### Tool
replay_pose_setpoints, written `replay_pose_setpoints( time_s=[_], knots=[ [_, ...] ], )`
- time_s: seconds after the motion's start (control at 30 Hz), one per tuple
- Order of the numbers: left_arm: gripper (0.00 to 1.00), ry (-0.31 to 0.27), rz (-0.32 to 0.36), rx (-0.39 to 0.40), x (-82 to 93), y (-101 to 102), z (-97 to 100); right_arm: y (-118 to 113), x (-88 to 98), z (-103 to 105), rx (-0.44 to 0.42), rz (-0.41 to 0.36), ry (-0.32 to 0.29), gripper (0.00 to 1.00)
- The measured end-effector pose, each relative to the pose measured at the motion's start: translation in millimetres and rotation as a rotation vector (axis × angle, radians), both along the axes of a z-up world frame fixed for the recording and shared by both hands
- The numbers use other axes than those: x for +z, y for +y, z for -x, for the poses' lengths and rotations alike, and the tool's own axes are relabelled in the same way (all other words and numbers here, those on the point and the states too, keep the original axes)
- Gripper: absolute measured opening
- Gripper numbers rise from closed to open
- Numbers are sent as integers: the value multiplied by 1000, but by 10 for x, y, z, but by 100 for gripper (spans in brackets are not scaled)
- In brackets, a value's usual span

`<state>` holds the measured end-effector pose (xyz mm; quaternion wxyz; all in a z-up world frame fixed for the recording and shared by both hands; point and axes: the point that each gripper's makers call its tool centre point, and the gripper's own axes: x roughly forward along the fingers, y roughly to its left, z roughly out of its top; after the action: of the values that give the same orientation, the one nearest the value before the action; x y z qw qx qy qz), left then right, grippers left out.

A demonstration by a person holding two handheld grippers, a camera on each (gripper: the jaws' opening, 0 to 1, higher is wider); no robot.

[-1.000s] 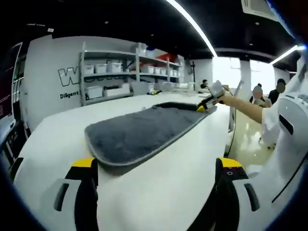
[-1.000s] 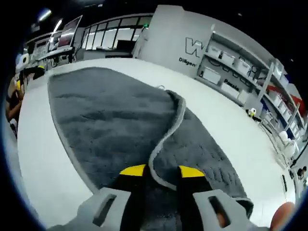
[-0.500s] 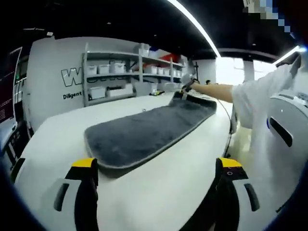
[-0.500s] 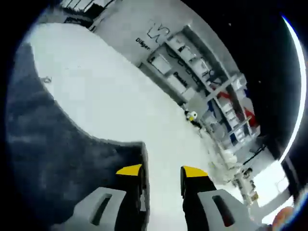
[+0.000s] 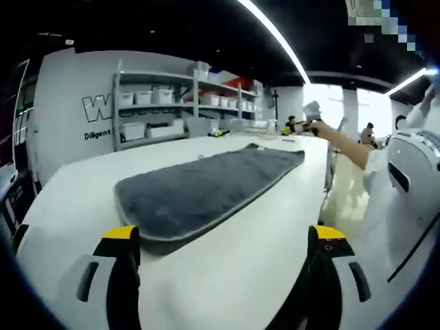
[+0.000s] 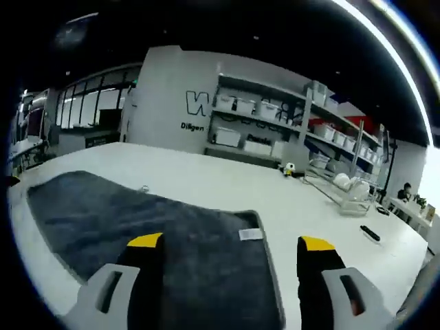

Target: Open the folded towel by lifting each exposed corner and separating the folded layers until the towel lies flat within the target outline without major curled edges

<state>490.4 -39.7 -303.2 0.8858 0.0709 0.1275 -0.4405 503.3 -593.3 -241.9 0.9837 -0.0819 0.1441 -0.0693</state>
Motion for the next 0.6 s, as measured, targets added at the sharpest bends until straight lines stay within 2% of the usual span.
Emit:
replay_pose_setpoints(
  time_s=[0.1, 0.2, 0.3, 0.47, 0.5, 0.57, 0.6],
  knots=[
    [99, -3, -30, 18, -39, 57, -30, 300, -250, 484, -10, -26, 29, 94],
    [99, 2, -45, 29, -73, 102, -13, 560, -564, 851, -45, -97, 29, 99],
    [99, 10, -36, 27, -83, 147, 33, 720, -878, 1074, -84, -170, 32, 99],
    [99, 24, -37, 29, -120, 216, 89, 812, -1248, 1254, -105, -248, 52, 99],
    [99, 26, -41, 33, -132, 237, 86, 790, -1238, 1275, -114, -237, 32, 99],
    [99, 29, -45, 44, -142, 285, 89, 676, -1219, 1283, -137, -246, 44, 99],
    [99, 27, -43, 51, -138, 304, 93, 624, -1172, 1274, -143, -243, 27, 99]
  ],
)
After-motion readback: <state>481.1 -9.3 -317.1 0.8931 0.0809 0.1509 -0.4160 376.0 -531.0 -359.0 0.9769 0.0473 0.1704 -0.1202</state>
